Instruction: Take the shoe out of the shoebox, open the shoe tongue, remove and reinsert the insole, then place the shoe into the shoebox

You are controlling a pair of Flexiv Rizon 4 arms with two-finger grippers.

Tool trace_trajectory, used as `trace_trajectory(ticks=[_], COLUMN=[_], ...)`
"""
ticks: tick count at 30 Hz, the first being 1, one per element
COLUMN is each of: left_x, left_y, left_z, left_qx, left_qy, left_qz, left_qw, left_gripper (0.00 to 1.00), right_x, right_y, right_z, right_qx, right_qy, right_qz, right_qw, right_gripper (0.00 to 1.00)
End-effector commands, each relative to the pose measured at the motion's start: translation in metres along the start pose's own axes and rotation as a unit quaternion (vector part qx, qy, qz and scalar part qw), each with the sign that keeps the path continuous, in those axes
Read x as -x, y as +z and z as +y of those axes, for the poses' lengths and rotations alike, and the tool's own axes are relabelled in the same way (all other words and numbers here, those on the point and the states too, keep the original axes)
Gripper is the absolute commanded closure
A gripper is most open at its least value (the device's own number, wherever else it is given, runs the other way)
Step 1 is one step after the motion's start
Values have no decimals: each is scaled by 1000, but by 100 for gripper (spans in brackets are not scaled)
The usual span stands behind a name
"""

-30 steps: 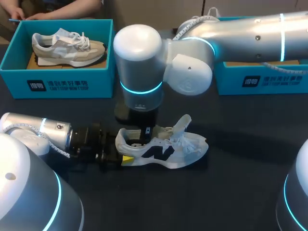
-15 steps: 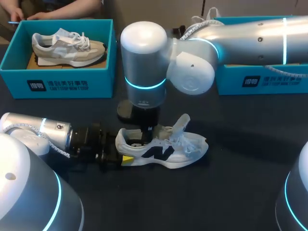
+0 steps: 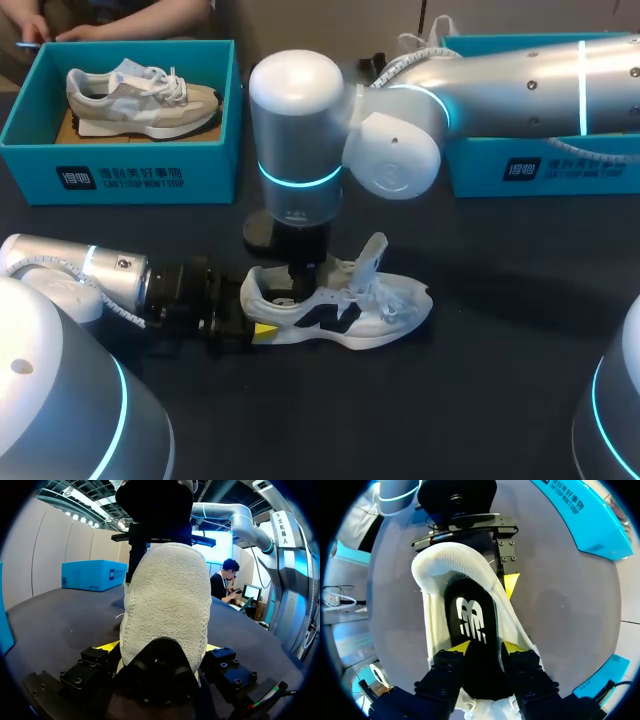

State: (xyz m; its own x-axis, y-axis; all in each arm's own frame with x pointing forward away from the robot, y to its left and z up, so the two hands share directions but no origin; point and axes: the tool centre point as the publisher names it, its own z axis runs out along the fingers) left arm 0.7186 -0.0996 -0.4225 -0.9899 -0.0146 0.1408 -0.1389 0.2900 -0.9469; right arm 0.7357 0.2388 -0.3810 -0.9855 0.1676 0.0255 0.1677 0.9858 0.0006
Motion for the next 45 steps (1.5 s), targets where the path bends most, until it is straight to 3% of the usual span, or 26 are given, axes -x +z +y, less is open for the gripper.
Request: trace_trajectory(ticks=[1, 7, 14, 17, 19, 20, 33, 45], left_x=[0, 0, 0, 0, 0, 0, 0, 0], left_y=[0, 0, 0, 0, 0, 0, 0, 0], left_z=[1, 1, 1, 1, 1, 1, 1, 1], left_qx=[2, 2, 2, 2, 2, 2, 2, 2], left_qy=[0, 0, 0, 0, 0, 0, 0, 0], left_qz=[0, 0, 0, 0, 0, 0, 0, 0], left_qw=[1000, 1000, 1000, 1000, 1000, 1000, 1000, 1000], left_gripper=[100, 100, 100, 100, 100, 100, 100, 100], right_x=[6, 5, -3, -6, -9, -9, -9, -7], right_y=[12, 27, 43, 45, 44, 43, 13, -10], right_z=[4, 1, -1, -2, -5, -7, -17, -10], right_qx=[-4, -1, -1, -3, -5, -6, 4, 33], right_qy=[-1, 3, 11, 16, 19, 21, 31, 11], right_qz=[7, 23, 46, 52, 53, 52, 46, 45], right_qw=[1000, 1000, 999, 998, 998, 998, 998, 998], right_gripper=[54, 54, 63, 75, 97, 100, 100, 100])
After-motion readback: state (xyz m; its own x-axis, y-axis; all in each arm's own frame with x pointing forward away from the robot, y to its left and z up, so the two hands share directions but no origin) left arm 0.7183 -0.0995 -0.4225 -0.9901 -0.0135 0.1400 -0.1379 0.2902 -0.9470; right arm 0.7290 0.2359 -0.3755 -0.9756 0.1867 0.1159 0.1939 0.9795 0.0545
